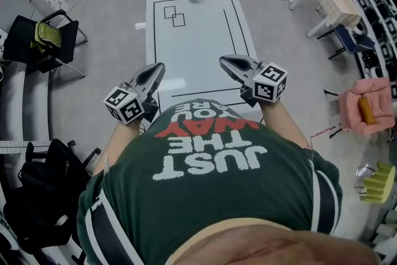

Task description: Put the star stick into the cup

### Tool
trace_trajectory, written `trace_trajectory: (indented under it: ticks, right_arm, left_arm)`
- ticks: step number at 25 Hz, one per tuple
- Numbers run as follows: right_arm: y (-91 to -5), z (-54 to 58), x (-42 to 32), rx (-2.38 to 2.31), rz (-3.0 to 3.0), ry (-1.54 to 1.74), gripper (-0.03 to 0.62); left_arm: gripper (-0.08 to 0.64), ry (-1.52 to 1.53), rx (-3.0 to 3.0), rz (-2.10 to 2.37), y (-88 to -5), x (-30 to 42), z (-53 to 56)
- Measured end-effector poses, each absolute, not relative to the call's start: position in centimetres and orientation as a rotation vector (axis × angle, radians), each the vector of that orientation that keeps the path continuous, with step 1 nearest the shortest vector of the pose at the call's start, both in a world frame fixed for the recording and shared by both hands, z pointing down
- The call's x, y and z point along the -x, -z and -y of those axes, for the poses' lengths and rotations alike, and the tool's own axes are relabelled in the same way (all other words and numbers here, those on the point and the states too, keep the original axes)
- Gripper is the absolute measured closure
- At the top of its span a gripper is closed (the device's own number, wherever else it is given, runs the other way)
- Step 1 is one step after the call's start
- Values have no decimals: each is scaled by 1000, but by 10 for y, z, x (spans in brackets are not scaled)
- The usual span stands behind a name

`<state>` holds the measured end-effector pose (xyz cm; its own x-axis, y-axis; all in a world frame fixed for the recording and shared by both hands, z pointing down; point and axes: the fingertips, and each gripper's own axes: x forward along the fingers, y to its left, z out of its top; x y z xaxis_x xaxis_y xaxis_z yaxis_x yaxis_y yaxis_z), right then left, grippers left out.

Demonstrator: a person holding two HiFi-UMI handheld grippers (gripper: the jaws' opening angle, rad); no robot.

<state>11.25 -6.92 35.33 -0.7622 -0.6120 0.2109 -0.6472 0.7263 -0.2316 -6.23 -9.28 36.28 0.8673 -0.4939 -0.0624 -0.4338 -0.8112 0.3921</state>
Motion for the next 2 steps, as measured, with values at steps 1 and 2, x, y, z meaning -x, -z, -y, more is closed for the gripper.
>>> trace_trajectory:
  ticks: [1,2]
  right_arm:
    - [-353,70,-113,-1028,2806,-445,558]
    - [-354,70,-113,-1028,2806,-446,558]
  left_arm:
    - [551,229,-2672,688,-362,62,93]
    - [551,231,-2673,688,-362,62,94]
